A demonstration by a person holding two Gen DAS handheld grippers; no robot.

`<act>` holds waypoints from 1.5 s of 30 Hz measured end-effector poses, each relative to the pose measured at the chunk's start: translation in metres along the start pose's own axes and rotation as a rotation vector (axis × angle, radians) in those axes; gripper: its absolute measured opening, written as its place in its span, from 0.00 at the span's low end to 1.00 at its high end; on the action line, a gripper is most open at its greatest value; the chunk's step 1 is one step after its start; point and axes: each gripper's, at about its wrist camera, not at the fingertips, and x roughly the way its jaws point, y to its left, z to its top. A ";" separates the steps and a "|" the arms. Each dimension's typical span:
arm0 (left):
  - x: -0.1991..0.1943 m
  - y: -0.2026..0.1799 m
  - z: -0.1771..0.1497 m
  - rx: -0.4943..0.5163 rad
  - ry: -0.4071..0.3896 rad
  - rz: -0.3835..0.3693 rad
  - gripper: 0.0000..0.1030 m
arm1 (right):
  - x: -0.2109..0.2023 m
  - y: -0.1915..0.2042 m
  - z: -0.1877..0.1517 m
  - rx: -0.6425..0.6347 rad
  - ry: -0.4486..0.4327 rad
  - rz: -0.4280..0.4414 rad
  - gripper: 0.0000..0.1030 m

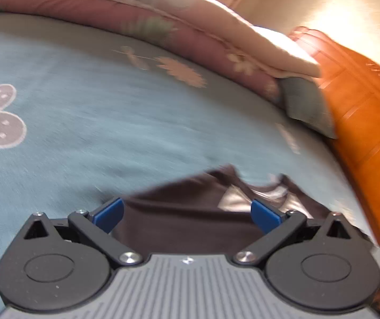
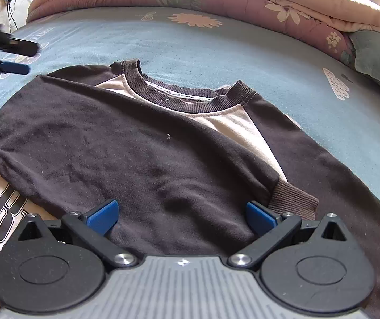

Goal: Fold clothes

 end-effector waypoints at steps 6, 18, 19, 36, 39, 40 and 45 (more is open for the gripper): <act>-0.002 0.000 -0.042 -0.024 0.131 -0.036 0.99 | -0.002 -0.002 -0.001 0.009 0.000 0.010 1.00; 0.010 -0.018 -0.055 0.104 0.139 -0.017 0.99 | 0.005 -0.069 0.022 0.312 -0.043 0.258 1.00; 0.010 -0.019 -0.056 0.110 0.137 -0.014 0.99 | 0.013 -0.075 0.025 0.330 -0.034 0.263 1.00; 0.010 -0.021 -0.056 0.116 0.136 -0.008 0.99 | -0.026 -0.116 0.007 0.513 -0.087 0.279 1.00; 0.010 -0.021 -0.056 0.117 0.135 -0.004 0.99 | -0.022 -0.113 0.004 0.526 -0.081 0.299 1.00; 0.010 -0.021 -0.056 0.120 0.134 -0.002 0.99 | -0.021 -0.113 0.003 0.530 -0.079 0.306 1.00; 0.012 -0.027 -0.058 0.146 0.130 0.026 0.99 | -0.015 -0.109 -0.003 0.550 -0.069 0.340 1.00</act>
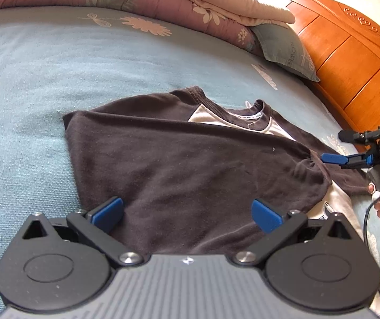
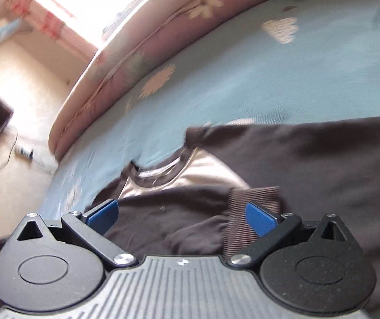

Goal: Fold clothes

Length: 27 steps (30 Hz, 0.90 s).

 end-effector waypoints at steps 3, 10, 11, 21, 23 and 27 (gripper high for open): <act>-0.002 -0.006 0.001 0.000 0.010 0.036 0.99 | 0.003 0.000 -0.003 0.006 0.007 0.010 1.00; -0.059 -0.070 -0.025 0.159 0.003 0.087 0.99 | -0.055 0.052 -0.038 -0.213 0.006 -0.101 1.00; -0.065 -0.083 -0.037 0.201 0.019 0.088 0.99 | -0.060 0.055 -0.053 -0.243 0.024 -0.124 1.00; -0.082 -0.145 -0.161 0.250 0.149 0.017 0.99 | -0.097 0.064 -0.198 -0.368 0.162 -0.241 1.00; -0.088 -0.141 -0.178 0.214 0.137 0.056 0.99 | -0.098 0.061 -0.219 -0.370 0.147 -0.270 1.00; -0.109 -0.138 -0.191 0.149 0.159 0.047 0.99 | -0.108 0.065 -0.248 -0.443 0.111 -0.337 1.00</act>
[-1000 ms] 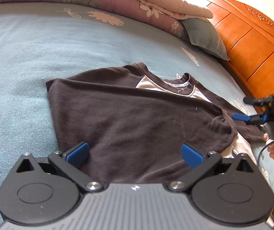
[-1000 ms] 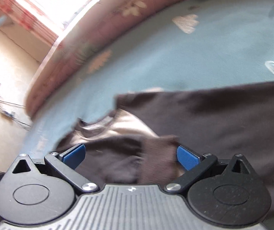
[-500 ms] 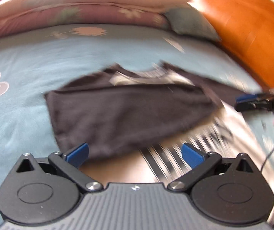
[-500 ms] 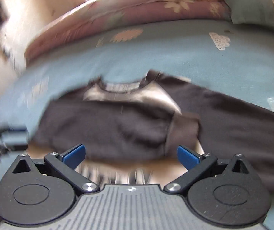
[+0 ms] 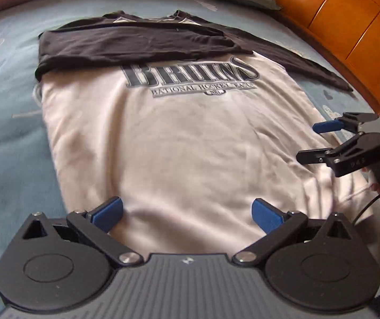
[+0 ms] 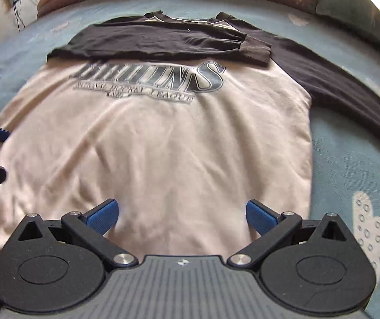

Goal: Fold clothes
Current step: 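Open the right gripper and lift it away from the sleeve, then move the open right gripper to the other dark sleeve cuff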

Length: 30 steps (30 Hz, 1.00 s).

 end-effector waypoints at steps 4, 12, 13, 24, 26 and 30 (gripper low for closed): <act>-0.012 -0.003 0.016 0.012 -0.045 0.021 0.99 | -0.005 0.002 -0.008 0.021 -0.017 -0.016 1.00; 0.028 0.031 0.050 -0.133 -0.072 0.122 0.99 | -0.014 0.007 -0.025 0.036 -0.046 -0.051 1.00; 0.029 0.032 0.048 -0.141 -0.081 0.126 0.99 | -0.016 0.009 -0.030 0.024 -0.051 -0.059 1.00; 0.002 -0.011 0.028 -0.136 -0.133 0.142 0.99 | -0.031 -0.017 -0.002 0.117 -0.111 0.083 1.00; 0.004 -0.015 0.030 -0.140 -0.124 0.130 0.99 | -0.027 -0.030 0.027 0.127 -0.157 0.098 1.00; 0.009 -0.016 0.032 -0.135 -0.087 0.149 0.99 | 0.006 -0.061 0.083 0.180 -0.159 0.174 1.00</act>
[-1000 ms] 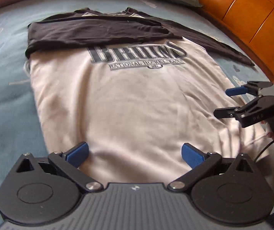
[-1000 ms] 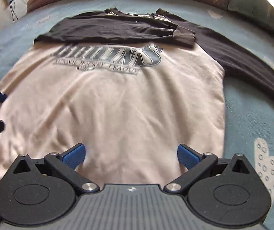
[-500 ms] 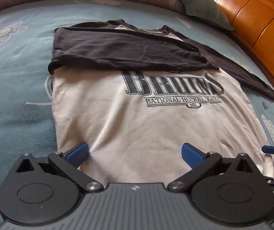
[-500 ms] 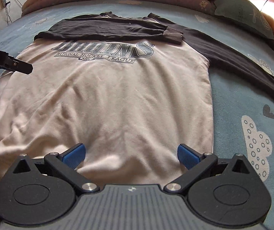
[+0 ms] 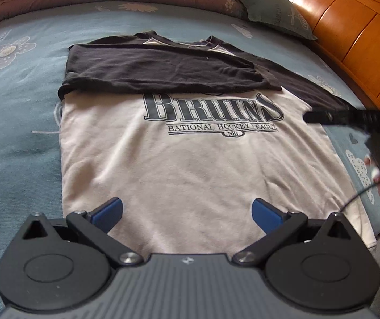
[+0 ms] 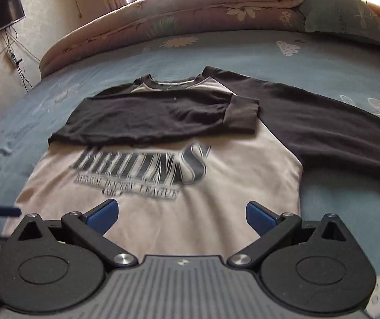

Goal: Fold clothes
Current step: 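Move the open right gripper to the other dark sleeve cuff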

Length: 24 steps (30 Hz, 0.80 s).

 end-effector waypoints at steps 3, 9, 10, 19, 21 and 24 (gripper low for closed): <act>0.005 0.008 -0.003 -0.030 0.023 -0.019 0.99 | 0.034 -0.024 0.028 0.083 0.035 0.070 1.00; 0.007 0.021 -0.017 -0.080 0.036 -0.060 0.99 | 0.041 -0.062 0.026 0.124 0.009 -0.012 1.00; 0.006 0.021 -0.017 -0.079 0.039 -0.058 0.99 | 0.036 -0.064 0.025 0.110 0.003 -0.081 1.00; -0.005 -0.007 -0.031 -0.015 0.100 -0.106 0.99 | -0.005 -0.037 -0.016 0.154 0.030 0.007 1.00; -0.005 -0.008 -0.039 -0.009 0.104 -0.085 0.99 | -0.013 -0.026 -0.029 0.146 0.037 0.046 1.00; -0.009 0.000 -0.047 -0.032 0.091 -0.064 0.99 | -0.017 -0.035 -0.053 0.169 0.044 0.051 1.00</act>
